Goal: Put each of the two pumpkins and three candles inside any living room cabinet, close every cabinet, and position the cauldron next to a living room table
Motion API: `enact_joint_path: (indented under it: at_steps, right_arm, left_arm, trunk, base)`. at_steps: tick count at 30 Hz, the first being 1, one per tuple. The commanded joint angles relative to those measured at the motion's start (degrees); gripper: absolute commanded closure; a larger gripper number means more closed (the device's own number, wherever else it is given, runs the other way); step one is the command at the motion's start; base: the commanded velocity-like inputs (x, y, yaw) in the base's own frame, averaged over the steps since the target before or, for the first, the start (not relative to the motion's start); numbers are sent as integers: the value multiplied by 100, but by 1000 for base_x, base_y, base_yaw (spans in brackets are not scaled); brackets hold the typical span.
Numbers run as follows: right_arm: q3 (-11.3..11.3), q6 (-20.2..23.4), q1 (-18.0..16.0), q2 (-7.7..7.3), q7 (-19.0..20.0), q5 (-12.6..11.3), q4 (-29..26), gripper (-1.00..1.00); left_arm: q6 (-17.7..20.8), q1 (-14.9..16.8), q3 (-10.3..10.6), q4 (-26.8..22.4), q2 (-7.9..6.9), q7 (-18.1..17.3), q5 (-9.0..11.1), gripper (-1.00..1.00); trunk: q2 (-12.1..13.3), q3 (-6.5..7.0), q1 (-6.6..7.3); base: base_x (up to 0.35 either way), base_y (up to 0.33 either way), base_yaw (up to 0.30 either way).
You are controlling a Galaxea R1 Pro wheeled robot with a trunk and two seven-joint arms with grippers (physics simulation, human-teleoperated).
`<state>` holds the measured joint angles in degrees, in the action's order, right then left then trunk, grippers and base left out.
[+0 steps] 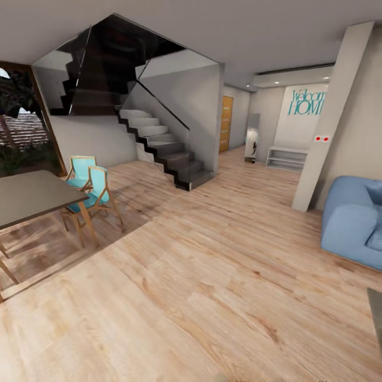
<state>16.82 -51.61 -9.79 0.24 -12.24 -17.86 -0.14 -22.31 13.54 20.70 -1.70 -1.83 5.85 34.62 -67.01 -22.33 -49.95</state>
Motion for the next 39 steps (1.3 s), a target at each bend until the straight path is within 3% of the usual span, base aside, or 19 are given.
enact_joint_path:
  at_steps: [1, 6, 39]
  right_arm:
    - [49, -10, -5, 2, -24, -33, 5, -100]
    - [51, -9, -5, 12, -24, -25, 5, -100]
    - [84, 2, -5, 19, -16, 20, 14, -100]
  left_arm:
    - [-9, 0, 49, -9, -1, 40, 10, -100]
    - [-5, 0, 48, -14, -1, 55, 10, -100]
    - [-2, 0, 48, -14, 7, 100, 10, -100]
  trunk:
    - [-4, -3, 0]
    - [-4, 9, 0]
    - [-1327, -582, -725]
  base:
    - [0, 0, -294]
    - [0, 0, -268]
    - [0, 0, -7]
